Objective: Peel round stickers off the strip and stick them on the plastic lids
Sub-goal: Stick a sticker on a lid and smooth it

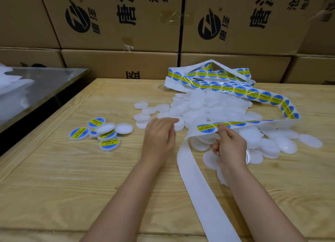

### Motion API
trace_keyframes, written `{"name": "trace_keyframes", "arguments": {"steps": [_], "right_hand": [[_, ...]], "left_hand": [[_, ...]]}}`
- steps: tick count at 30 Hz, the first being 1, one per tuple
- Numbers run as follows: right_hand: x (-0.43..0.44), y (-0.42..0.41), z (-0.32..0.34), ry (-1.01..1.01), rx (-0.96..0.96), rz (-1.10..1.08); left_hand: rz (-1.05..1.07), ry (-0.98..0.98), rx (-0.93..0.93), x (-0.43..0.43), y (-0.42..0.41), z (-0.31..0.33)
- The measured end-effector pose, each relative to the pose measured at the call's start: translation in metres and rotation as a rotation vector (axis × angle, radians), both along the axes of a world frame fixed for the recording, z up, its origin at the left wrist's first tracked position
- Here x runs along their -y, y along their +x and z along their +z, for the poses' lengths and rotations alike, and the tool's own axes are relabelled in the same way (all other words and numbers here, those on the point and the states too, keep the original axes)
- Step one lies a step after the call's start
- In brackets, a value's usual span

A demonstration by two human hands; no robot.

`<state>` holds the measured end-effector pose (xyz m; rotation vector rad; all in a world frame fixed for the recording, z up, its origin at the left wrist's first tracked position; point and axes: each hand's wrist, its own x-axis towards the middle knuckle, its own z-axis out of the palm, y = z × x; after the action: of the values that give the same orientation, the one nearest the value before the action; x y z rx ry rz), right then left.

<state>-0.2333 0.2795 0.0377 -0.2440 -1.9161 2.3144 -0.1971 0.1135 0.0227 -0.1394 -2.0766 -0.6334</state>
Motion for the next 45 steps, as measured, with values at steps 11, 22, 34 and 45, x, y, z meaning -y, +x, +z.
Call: {"name": "trace_keyframes", "arguments": {"steps": [11,22,34,45], "right_hand": [[0.005,0.006,0.000,0.272,-0.260,0.058],[0.010,0.015,0.007,0.222,-0.314,0.299],[0.010,0.017,0.006,0.210,-0.276,0.342],[0.006,0.008,0.001,0.248,-0.149,0.213]], "left_hand": [[-0.304,0.197,0.296,-0.028,0.004,0.000],[-0.348,0.058,0.247,-0.026,0.005,0.003],[-0.282,0.238,0.271,-0.024,0.006,0.004],[-0.329,0.373,0.280,-0.019,0.007,0.005]]}}
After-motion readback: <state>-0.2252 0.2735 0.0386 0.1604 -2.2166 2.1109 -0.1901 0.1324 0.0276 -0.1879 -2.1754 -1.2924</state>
